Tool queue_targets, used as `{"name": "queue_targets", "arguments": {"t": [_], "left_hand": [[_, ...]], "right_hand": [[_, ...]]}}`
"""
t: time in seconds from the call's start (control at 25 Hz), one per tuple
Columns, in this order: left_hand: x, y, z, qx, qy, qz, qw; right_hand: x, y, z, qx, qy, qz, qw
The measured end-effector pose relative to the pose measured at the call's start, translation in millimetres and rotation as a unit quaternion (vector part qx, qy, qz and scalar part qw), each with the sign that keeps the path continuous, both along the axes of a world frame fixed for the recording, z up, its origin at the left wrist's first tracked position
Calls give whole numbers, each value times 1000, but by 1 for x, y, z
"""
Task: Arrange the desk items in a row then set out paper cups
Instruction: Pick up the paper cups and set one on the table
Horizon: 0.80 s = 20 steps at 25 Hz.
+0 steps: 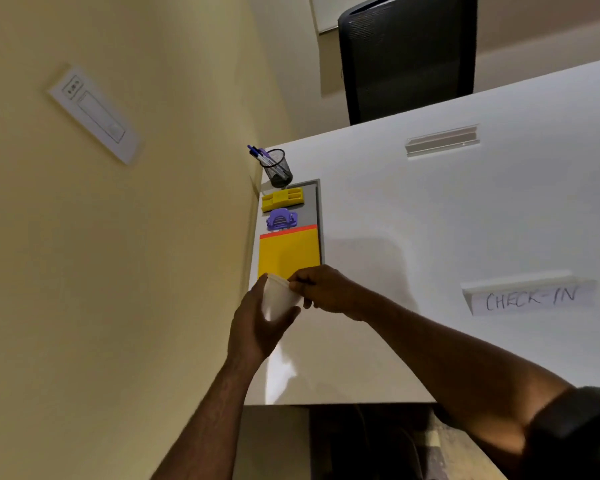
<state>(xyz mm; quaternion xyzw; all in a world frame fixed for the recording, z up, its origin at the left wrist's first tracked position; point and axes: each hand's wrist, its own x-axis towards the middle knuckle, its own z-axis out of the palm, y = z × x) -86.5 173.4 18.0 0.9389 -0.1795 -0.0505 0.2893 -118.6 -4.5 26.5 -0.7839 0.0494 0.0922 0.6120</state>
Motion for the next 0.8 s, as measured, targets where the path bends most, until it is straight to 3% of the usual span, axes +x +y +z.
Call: {"name": "queue_targets", "arguments": {"t": [0.4,0.8], "left_hand": [[-63,2,54,-73,-17,28,997],[-210,26,87,-201,3,69,977]], "right_hand": [[-59,2,76,-81,-99,4,992],[-208,24,116,-209,-159,20,965]]}}
